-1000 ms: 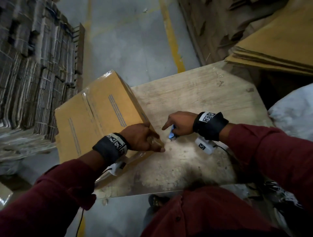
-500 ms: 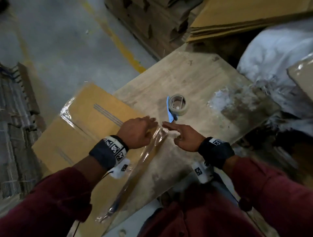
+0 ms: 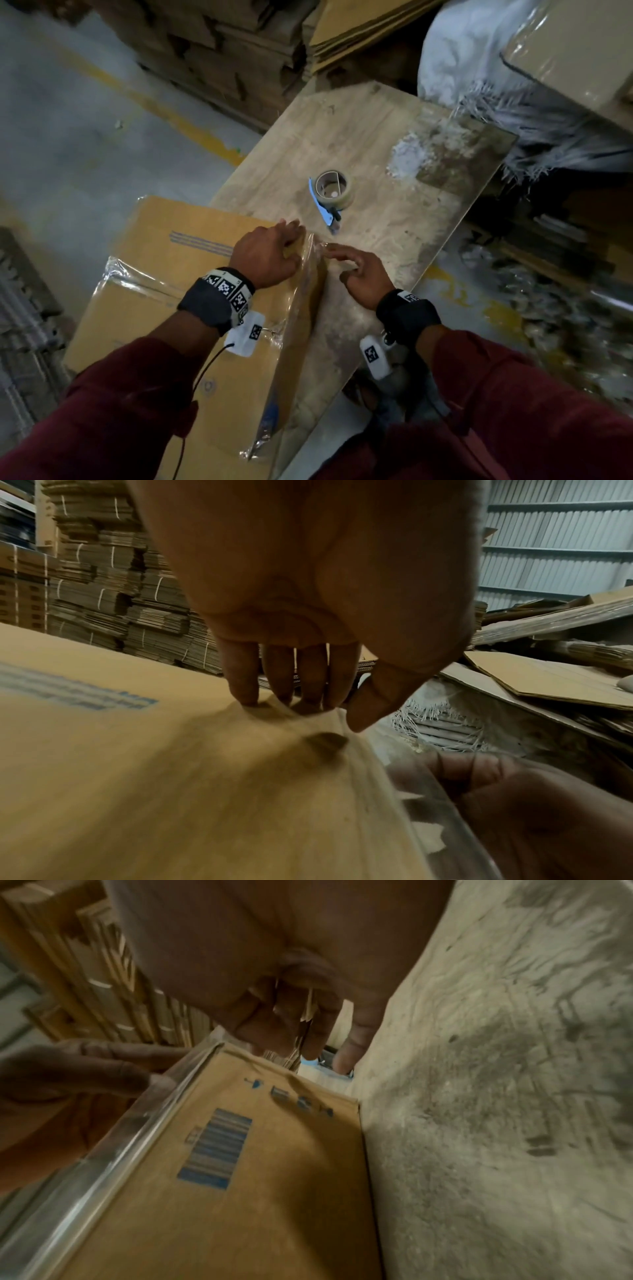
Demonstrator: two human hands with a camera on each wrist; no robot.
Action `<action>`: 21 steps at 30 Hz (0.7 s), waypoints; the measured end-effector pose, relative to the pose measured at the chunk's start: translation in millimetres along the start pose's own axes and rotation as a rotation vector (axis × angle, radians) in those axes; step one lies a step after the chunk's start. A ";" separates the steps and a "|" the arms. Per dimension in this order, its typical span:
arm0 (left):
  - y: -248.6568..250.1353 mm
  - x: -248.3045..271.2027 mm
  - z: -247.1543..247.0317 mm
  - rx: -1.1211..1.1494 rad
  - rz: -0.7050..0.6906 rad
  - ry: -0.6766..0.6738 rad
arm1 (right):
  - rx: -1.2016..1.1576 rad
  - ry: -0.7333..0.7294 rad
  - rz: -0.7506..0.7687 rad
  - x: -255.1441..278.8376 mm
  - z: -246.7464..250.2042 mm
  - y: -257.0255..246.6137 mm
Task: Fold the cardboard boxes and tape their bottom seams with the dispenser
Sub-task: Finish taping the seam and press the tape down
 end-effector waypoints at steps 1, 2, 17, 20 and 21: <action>1.9 1.1 1.2 0.008 0.001 0.008 | -0.045 0.069 -0.031 -0.7 3.5 2.2; 3.8 1.7 2.5 0.017 0.002 0.014 | -0.093 0.111 -0.057 -1.6 7.1 -0.1; 4.1 -7.4 5.0 0.026 -0.016 0.031 | 0.235 0.043 0.174 -16.5 -44.1 14.9; 4.1 -6.8 4.7 0.049 -0.017 0.031 | 0.350 0.013 0.078 -15.6 -60.0 17.3; 4.6 -6.5 4.3 0.059 -0.019 0.032 | 0.379 0.020 0.076 -15.6 -63.3 17.3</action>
Point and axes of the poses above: each hand's wrist, its own x-axis away from the middle knuckle, its own z-axis out of the back of the hand, y = z × x, the point moved 3 cm from there along -x, towards the middle knuckle, and after that the axes turned 11 degrees about -y, right-handed, at the moved point
